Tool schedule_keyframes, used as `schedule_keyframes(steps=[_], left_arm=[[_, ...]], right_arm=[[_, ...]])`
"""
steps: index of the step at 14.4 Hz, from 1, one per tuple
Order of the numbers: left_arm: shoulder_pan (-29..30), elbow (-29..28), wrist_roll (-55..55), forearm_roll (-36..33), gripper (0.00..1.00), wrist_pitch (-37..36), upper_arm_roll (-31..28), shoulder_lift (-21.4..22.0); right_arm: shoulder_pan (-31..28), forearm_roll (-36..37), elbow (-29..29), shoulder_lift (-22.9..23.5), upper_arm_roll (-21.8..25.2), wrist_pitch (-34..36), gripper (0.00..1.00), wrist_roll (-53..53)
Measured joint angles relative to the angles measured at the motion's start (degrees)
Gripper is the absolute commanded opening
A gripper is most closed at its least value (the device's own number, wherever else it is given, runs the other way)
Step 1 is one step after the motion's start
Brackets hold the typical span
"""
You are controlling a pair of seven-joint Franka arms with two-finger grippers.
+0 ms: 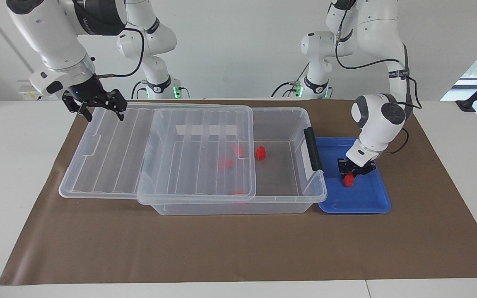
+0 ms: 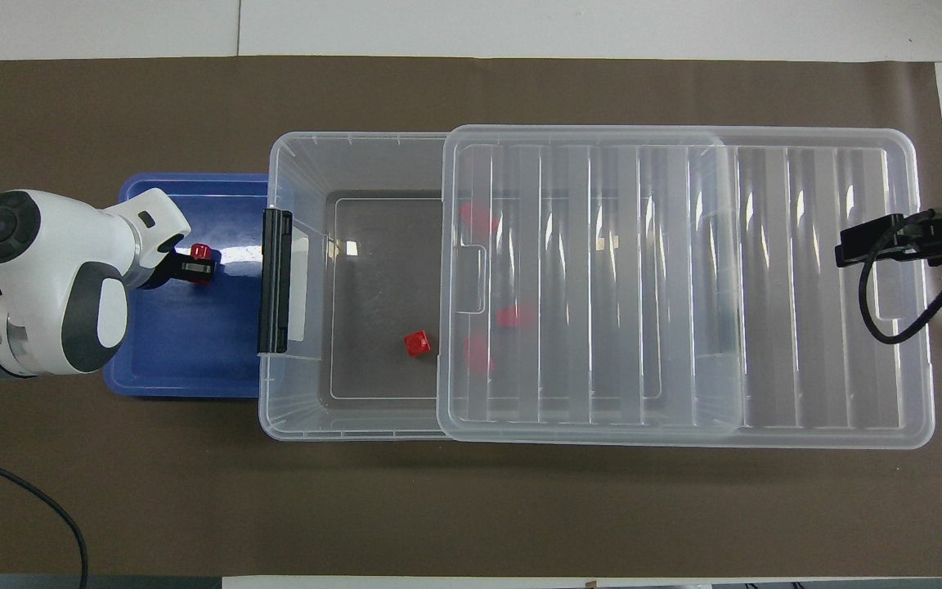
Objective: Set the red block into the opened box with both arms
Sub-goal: 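Lift the red block out of the blue tray with the left gripper, then carry the red block into the opened box and release it with the left gripper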
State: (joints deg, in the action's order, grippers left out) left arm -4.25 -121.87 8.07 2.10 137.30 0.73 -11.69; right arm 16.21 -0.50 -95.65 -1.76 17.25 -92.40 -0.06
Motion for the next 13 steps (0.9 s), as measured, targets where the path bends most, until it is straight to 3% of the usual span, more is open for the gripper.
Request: schedule_keyframes(steps=[6,13], left_arm=[[0.0,6.49,-0.11,0.0,0.0,-14.24,-0.01,8.57],[-0.9,15.94,-1.95,-0.46,0.0,-28.97,0.79,12.53]], right_arm=[[-0.08,0.0,-0.03,0.0,0.05,0.01,1.0,0.85],[-0.08,0.0,-0.08,0.0,0.05,0.01,1.0,0.85]])
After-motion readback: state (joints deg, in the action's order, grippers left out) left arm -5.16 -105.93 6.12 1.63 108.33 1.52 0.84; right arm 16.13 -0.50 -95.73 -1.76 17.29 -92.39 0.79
